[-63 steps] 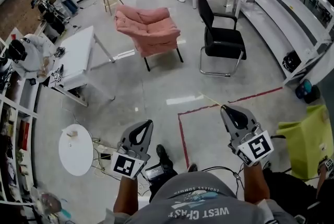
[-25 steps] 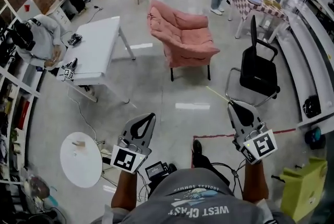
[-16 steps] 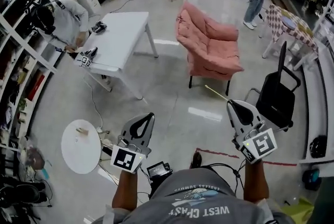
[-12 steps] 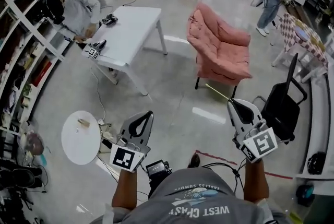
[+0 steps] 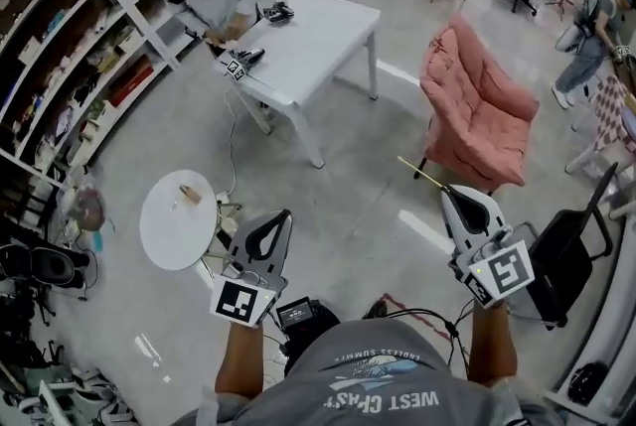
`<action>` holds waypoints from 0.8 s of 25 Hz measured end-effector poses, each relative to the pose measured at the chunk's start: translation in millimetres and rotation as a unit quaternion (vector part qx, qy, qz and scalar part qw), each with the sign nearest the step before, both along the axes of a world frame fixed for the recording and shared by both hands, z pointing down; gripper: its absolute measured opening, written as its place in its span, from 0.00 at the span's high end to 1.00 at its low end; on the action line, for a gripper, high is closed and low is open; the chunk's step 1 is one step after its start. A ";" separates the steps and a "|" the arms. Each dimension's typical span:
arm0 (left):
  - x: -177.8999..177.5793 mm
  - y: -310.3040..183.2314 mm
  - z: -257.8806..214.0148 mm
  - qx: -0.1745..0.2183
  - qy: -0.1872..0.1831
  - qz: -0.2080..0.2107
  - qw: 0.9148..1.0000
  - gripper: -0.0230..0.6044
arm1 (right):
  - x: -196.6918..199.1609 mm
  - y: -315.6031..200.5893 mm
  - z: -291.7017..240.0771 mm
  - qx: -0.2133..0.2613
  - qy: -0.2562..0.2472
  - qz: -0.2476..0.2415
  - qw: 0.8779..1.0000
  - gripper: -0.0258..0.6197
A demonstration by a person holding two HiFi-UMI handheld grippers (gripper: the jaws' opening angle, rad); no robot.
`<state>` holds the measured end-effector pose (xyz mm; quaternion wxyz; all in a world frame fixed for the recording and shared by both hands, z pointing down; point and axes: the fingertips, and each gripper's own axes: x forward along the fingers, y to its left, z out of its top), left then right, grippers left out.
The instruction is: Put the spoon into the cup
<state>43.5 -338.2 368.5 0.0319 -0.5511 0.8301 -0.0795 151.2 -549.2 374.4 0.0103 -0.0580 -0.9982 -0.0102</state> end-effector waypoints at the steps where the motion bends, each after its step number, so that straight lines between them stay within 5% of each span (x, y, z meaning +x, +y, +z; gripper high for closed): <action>1: -4.5 7.4 -1.4 -0.001 -0.001 -0.010 1.000 0.96 | -7.5 4.5 0.1 -0.001 0.000 -0.008 1.000 0.95; 20: -127.4 138.9 -14.9 0.028 0.006 -0.105 0.994 0.96 | -161.5 121.9 -26.1 0.020 0.007 -0.094 0.995 0.95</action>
